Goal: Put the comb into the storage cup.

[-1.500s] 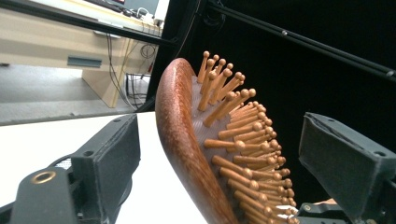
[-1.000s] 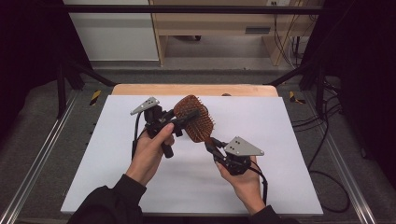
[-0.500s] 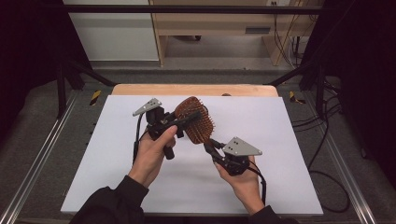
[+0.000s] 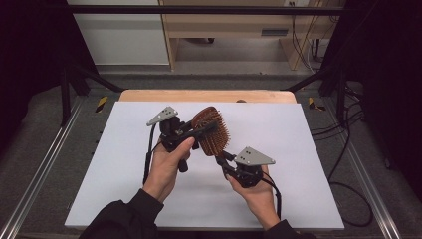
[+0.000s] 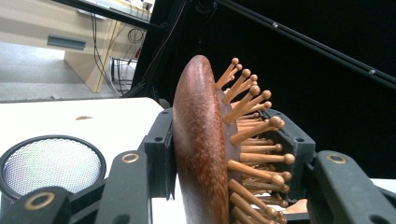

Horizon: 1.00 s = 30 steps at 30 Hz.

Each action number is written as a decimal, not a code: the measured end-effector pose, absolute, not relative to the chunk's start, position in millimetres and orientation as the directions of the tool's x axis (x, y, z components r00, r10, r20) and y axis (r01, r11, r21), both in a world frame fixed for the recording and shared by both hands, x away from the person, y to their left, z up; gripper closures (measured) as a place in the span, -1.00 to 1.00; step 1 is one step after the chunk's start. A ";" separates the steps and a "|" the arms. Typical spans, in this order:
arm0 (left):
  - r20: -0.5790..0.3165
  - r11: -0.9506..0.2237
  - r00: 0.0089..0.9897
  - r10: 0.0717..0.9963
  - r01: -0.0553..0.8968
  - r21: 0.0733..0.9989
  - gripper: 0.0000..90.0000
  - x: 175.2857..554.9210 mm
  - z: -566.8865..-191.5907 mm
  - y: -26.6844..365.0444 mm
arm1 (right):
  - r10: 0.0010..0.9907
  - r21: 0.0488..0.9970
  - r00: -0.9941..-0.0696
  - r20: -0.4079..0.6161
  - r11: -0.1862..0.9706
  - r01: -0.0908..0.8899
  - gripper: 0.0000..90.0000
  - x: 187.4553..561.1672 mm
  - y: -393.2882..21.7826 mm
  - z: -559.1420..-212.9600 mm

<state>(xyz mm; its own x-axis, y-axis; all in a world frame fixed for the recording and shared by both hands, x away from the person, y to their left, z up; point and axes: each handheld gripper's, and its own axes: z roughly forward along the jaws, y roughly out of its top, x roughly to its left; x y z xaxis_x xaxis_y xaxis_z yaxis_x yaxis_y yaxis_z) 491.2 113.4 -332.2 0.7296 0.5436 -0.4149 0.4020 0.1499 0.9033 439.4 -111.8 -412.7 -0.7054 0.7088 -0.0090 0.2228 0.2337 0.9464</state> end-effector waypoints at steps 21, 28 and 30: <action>-0.387 0.151 0.715 0.583 0.373 0.916 0.14 494.6 -333.0 117.2 | 0.717 0.943 -0.697 0.021 0.218 0.252 0.23 441.4 -116.7 -417.7; -0.364 0.159 0.701 0.613 0.342 0.926 0.14 495.7 -329.7 128.7 | 0.750 0.944 -0.660 0.049 0.182 0.276 -0.20 444.4 -123.1 -421.0; -0.360 0.163 0.698 0.619 0.334 0.928 0.14 495.8 -328.9 131.7 | 0.760 0.945 -0.647 0.060 0.165 0.283 -0.28 446.3 -125.1 -421.6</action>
<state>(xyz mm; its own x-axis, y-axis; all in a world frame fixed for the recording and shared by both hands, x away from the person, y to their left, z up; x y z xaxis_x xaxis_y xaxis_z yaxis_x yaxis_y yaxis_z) 495.8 131.7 -328.9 0.6979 0.6193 -0.3599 0.3343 0.1628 0.9283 446.3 -125.1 -421.6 -0.6468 0.7603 0.0605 0.2825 0.1652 0.9449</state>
